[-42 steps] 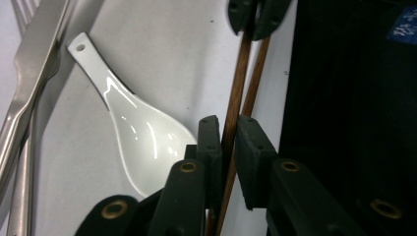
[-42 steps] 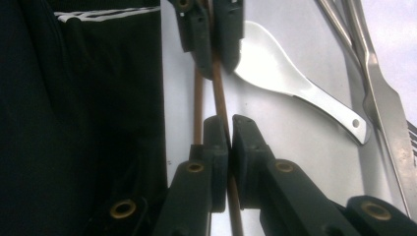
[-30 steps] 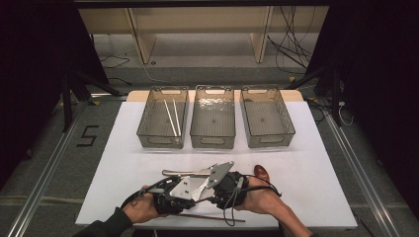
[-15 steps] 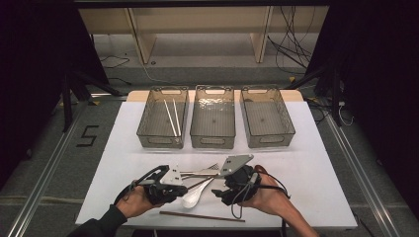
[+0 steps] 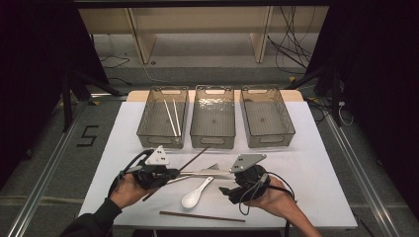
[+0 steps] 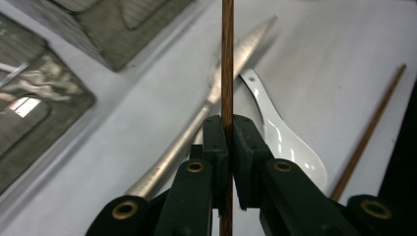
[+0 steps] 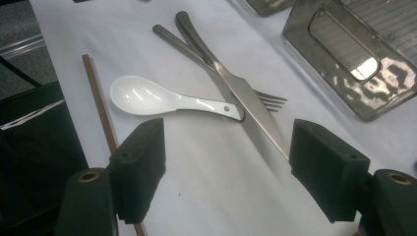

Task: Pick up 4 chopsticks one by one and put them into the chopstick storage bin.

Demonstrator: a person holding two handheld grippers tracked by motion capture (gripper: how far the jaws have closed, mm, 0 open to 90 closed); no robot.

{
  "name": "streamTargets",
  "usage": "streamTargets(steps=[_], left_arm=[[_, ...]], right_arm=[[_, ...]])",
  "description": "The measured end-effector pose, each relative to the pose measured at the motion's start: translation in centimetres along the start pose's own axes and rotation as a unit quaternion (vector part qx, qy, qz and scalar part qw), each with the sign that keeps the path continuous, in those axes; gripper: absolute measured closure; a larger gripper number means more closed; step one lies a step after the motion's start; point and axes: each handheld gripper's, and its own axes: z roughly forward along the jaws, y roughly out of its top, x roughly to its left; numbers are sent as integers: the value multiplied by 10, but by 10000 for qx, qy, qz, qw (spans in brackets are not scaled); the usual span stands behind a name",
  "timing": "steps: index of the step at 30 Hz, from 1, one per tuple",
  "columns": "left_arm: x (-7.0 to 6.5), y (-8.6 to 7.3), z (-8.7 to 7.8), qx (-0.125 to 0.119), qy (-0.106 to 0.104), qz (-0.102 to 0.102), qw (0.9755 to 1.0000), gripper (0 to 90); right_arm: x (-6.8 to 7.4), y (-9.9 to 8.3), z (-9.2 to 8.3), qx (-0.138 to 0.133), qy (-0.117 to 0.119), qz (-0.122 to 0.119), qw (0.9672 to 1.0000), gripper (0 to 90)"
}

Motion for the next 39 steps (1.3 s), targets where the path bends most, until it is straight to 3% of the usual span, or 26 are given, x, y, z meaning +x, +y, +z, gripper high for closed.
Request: streamTargets(steps=[1, 4, 8, 16, 24, 32, 39], left_arm=[[3, 1, -2, -89, -11, -157, 9998, 846], [13, 5, -6, -261, 46, -378, 9989, 846], [27, 11, -11, -529, 102, -737, 9958, 846], [49, 22, -21, -789, 192, -1156, 9900, 846], [70, 37, -26, -1070, 392, -1373, 9840, 845], [93, 52, -25, -1211, 659, -1451, 9798, 845], [116, 66, -25, -1392, 907, -1593, 9731, 845]], right_arm=[[0, -1, 1, 16, 8, 48, 10000, 301], [3, -4, 3, 69, 43, 87, 9999, 291], [7, -6, 8, 177, 118, 56, 9998, 281], [11, -7, 15, 358, 248, 14, 9990, 276], [11, -7, 15, 396, 260, 37, 9989, 276], [11, -6, 14, 392, 286, -21, 9988, 271], [12, -6, 15, 365, 277, 55, 9989, 267]])
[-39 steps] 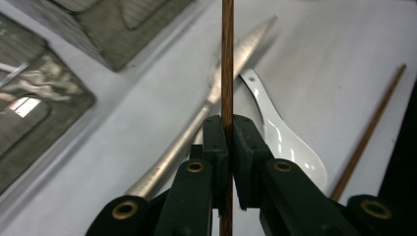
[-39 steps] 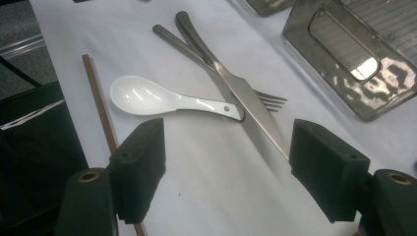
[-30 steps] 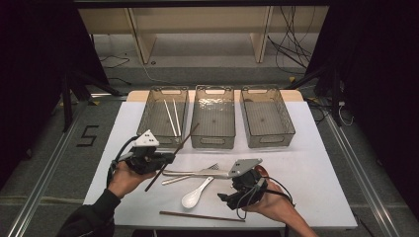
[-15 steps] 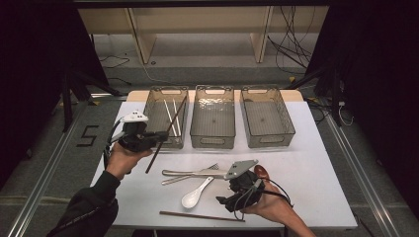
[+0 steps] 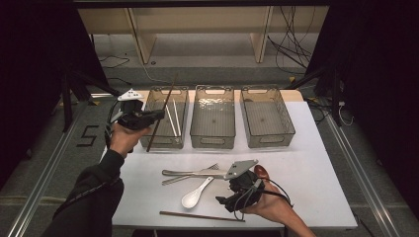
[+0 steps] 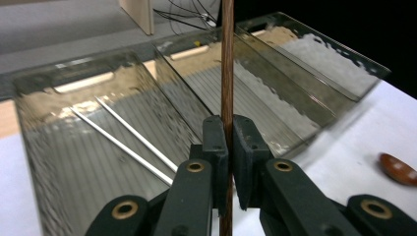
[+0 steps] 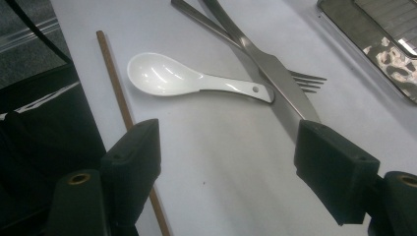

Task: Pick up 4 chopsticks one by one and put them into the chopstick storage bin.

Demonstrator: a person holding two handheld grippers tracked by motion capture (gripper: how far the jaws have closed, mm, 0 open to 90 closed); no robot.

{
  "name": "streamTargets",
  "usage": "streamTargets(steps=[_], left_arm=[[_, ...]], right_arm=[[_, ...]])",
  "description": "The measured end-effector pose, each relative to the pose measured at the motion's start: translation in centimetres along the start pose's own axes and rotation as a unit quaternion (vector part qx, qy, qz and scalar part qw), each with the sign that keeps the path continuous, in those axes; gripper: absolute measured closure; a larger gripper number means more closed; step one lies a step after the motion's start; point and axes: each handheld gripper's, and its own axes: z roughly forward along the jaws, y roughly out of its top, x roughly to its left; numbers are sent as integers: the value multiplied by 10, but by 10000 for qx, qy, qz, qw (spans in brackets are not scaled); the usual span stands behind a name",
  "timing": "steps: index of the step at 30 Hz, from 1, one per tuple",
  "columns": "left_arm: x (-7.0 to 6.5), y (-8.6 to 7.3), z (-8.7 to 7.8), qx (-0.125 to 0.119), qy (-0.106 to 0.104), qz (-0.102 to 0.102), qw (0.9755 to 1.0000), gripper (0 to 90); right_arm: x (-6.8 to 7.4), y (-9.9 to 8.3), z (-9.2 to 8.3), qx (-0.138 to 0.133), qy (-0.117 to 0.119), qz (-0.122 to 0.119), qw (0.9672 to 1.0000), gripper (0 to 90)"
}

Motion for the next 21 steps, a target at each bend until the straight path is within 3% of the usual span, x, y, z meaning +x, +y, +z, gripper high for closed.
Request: streamTargets(steps=[2, 4, 10, 21], left_arm=[[6, 5, 4, -55, 36, -102, 9999, 845], [11, 8, 8, -84, 93, -163, 9998, 845], [24, 16, 23, -8, 287, -106, 9995, 844], [40, 23, 44, 54, 453, 7, 9990, 842]], right_arm=[[-1, 0, 0, 25, 17, -72, 10000, 265], [0, 0, 0, -8, 1, 20, 10000, 264], [0, 0, 1, -22, 1, 15, 10000, 263], [-1, 0, 1, -25, -2, -37, 10000, 264]])
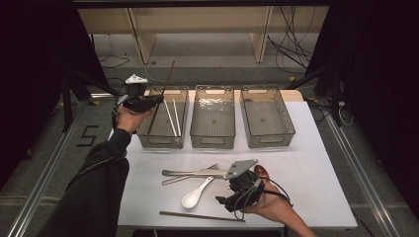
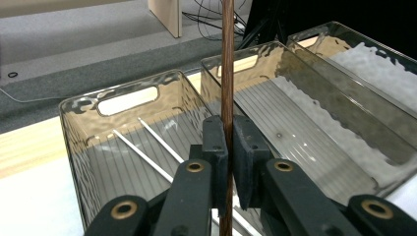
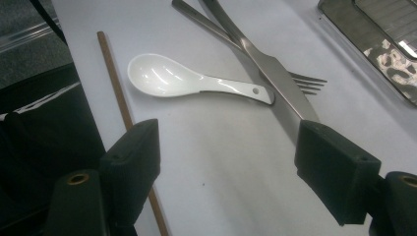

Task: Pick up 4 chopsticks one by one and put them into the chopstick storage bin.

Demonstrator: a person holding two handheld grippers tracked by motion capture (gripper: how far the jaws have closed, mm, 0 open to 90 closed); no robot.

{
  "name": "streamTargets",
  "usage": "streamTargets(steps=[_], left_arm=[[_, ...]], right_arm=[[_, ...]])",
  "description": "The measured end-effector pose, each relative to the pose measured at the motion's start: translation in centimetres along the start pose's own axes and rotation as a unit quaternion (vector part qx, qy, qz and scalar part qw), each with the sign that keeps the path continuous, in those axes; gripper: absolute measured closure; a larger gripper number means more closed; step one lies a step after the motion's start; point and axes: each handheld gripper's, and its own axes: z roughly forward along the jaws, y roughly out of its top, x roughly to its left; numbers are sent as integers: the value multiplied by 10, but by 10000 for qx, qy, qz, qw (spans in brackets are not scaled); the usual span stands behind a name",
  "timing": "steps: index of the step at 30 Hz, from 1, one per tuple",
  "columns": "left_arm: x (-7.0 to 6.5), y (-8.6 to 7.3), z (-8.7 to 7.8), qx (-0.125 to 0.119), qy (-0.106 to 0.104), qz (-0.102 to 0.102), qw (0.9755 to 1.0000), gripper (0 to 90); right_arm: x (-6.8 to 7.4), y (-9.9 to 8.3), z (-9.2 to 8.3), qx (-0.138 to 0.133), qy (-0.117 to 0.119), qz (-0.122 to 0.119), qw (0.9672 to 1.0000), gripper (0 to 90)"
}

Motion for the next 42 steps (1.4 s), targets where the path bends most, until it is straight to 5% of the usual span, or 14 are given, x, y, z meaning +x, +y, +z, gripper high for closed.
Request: streamTargets(steps=[20, 29, 39, 40, 42], left_arm=[[18, -18, 21, 121, 322, -163, 9993, 831], [10, -19, 3, 89, 292, -444, 9985, 559], [-26, -26, -36, 189, -365, -256, 9988, 311], [-31, -30, -39, 206, -415, -174, 9988, 302], [-40, -38, -47, 155, -502, -90, 9986, 283]], right_arm=[[1, 0, 0, -1, 71, -57, 10000, 264], [1, 0, -1, 10, 48, -30, 10000, 263], [5, 1, 1, 66, 96, -40, 9999, 263], [3, 1, 1, 142, 127, -220, 9996, 263], [7, 2, 3, 112, 128, -51, 9998, 264]])
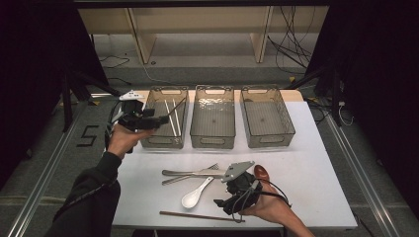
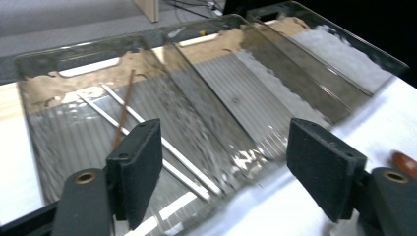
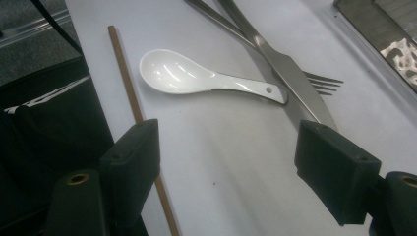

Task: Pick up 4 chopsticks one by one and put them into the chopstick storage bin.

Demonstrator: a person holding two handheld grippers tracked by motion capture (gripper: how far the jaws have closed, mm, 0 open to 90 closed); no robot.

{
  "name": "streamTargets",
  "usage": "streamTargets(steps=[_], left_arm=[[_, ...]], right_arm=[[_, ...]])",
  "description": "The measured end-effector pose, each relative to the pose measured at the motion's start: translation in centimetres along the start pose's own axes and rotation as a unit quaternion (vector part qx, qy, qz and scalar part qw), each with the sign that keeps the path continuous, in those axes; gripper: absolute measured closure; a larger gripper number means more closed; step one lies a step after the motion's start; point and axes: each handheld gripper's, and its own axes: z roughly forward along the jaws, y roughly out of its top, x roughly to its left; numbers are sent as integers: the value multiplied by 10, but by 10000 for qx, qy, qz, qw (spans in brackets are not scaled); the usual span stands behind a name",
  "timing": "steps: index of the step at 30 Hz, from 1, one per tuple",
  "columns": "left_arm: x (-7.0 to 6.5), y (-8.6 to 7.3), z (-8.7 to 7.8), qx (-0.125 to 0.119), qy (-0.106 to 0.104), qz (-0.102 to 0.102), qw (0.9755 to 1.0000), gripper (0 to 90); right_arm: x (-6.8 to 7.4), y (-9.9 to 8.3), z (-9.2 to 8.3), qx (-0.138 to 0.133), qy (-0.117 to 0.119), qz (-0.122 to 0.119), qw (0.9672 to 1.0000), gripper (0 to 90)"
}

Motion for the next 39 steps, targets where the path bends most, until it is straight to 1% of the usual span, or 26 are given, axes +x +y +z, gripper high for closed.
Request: streamTargets(steps=[2, 3, 4, 5, 6, 7, 9, 10, 11, 12, 13, 15, 18, 19, 21, 23, 26, 27, 28, 30, 34, 35, 37, 38, 39], left_arm=[[-6, -3, -4, 46, 0, 91, 9999, 269], [-10, -5, -7, 7, -9, 116, 9999, 260], [-13, -7, -11, -10, -73, 181, 9998, 259], [-16, -10, -13, -34, -137, 178, 9997, 256], [-19, -14, -17, -50, -201, 183, 9996, 249], [-21, -16, -18, -66, -237, 175, 9995, 243], [-26, -23, -23, -89, -304, 227, 9992, 236], [-29, -28, -26, -130, -347, 209, 9991, 233], [-31, -31, -26, -154, -384, 214, 9989, 229], [-34, -35, -28, -158, -417, 196, 9988, 227], [-36, -40, -28, -142, -449, 205, 9987, 225], [-41, -48, -29, -113, -521, 212, 9984, 219], [-49, -58, -30, -153, -614, 137, 9979, 213], [-51, -60, -30, -148, -631, 152, 9978, 210], [-55, -65, -30, -146, -619, 207, 9978, 207], [-57, -69, -31, -185, -631, 173, 9977, 204], [-64, -79, -33, -138, -585, 310, 9977, 198], [-66, -81, -34, -131, -598, 327, 9976, 191], [-68, -83, -35, -101, -614, 364, 9974, 186], [-71, -86, -38, -120, -639, 377, 9972, 184], [-72, -90, -43, -95, -642, 446, 9969, 179], [-73, -92, -43, -79, -640, 432, 9970, 177], [-73, -94, -45, -60, -673, 378, 9970, 175], [-73, -95, -45, -25, -658, 424, 9969, 174], [-73, -96, -46, -4, -641, 459, 9969, 173]], right_arm=[[3, 1, 3, 82, 36, -30, 10000, 264], [5, 2, 4, 137, 58, -22, 9999, 265], [7, 2, 5, 147, 73, -9, 9999, 267], [8, 2, 6, 166, 105, -30, 9998, 271], [8, 2, 7, 217, 133, -141, 9996, 274], [10, 2, 8, 256, 142, -171, 9994, 276], [11, 2, 10, 296, 164, -199, 9992, 280], [12, 3, 11, 295, 180, -192, 9992, 282], [13, 3, 13, 282, 191, -278, 9990, 287], [14, 3, 14, 301, 206, -305, 9989, 291], [15, 2, 16, 353, 247, -408, 9982, 296], [18, 2, 19, 435, 264, -411, 9979, 311], [23, 3, 24, 563, 358, -501, 9965, 348], [24, 4, 26, 610, 370, -538, 9960, 365], [26, 5, 29, 677, 407, -568, 9953, 407], [27, 5, 32, 784, 460, -642, 9938, 449], [28, 6, 37, 947, 539, -756, 9912, 488], [29, 7, 39, 970, 533, -752, 9910, 496], [30, 7, 41, 1062, 543, -834, 9894, 507], [32, 8, 44, 1134, 548, -837, 9885, 525], [34, 8, 51, 1234, 549, -1001, 9858, 574], [34, 8, 52, 1268, 593, -1036, 9847, 582], [37, 9, 54, 1354, 602, -996, 9839, 608], [36, 8, 55, 1369, 600, -1102, 9826, 617], [37, 8, 56, 1394, 590, -1070, 9827, 630]])
